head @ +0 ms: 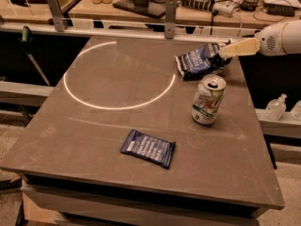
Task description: Move blue chip bag near 7up can
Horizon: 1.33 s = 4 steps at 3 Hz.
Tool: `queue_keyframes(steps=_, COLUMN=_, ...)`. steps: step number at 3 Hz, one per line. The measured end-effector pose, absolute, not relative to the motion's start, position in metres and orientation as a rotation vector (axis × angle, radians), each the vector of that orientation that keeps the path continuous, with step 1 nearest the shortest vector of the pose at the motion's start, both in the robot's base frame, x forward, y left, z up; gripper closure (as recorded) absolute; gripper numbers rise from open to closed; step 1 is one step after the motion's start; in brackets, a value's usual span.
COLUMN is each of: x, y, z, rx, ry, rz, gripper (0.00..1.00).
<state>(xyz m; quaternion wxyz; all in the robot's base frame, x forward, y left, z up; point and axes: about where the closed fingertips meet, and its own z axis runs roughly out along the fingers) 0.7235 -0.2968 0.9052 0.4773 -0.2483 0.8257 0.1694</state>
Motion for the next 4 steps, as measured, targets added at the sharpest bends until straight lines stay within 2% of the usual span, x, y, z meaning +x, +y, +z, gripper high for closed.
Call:
queue_keyframes(steps=2, x=0.743, y=-0.250, z=0.885, rx=-0.559, ry=2.115, rz=0.617, gripper=0.00)
queue_keyframes(steps=3, x=0.739, y=-0.236, z=0.864, rx=-0.576, ry=2.171, rz=0.665, gripper=0.18)
queue_keyframes(steps=4, x=0.735, y=-0.231, z=0.856, rx=-0.619, ry=2.193, rz=0.675, gripper=0.42)
